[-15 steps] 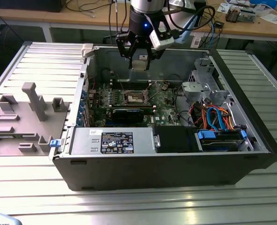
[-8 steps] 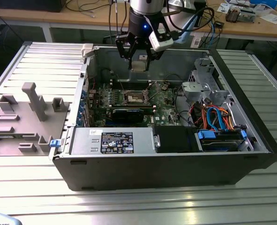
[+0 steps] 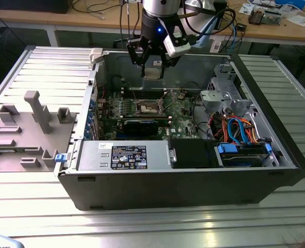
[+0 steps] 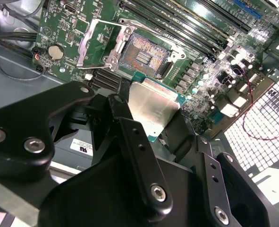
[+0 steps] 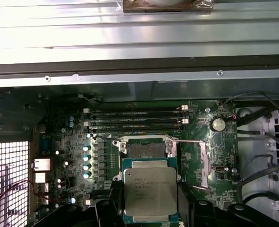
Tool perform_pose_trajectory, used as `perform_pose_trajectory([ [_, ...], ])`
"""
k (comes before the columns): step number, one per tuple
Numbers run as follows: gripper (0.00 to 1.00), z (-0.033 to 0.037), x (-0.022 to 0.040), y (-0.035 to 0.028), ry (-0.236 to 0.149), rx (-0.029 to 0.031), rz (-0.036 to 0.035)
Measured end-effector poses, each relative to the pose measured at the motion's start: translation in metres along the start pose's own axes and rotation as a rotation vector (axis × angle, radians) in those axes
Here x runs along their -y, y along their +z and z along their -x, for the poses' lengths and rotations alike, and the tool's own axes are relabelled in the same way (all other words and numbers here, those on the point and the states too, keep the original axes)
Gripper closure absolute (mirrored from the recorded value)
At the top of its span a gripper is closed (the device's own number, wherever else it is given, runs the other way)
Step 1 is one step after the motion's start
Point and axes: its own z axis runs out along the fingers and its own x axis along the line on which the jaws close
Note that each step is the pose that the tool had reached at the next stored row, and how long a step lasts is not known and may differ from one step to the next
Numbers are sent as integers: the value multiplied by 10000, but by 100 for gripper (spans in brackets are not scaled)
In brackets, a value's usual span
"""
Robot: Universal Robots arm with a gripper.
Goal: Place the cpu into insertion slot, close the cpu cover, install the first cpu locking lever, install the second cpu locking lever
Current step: 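Place the cpu into insertion slot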
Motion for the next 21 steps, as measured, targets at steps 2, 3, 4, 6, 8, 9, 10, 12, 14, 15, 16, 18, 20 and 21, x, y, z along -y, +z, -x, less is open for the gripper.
perform_pose_trajectory([
  [2,45,0,0,3,1,0,0],
  [3,45,0,0,4,1,0,0],
  [4,45,0,1,6,1,0,0],
  [6,45,0,1,10,0,0,0],
  [8,45,0,1,12,1,0,-1],
  [9,45,0,1,14,1,0,0],
  [10,45,0,1,15,0,0,-1],
  [12,45,0,2,19,1,0,0],
  [14,45,0,2,23,1,0,0],
  [15,45,0,2,24,1,0,0],
  [16,45,0,2,25,1,0,0],
  [18,45,0,2,29,1,0,0],
  [20,45,0,3,33,1,0,0],
  [21,45,0,3,35,1,0,0],
])
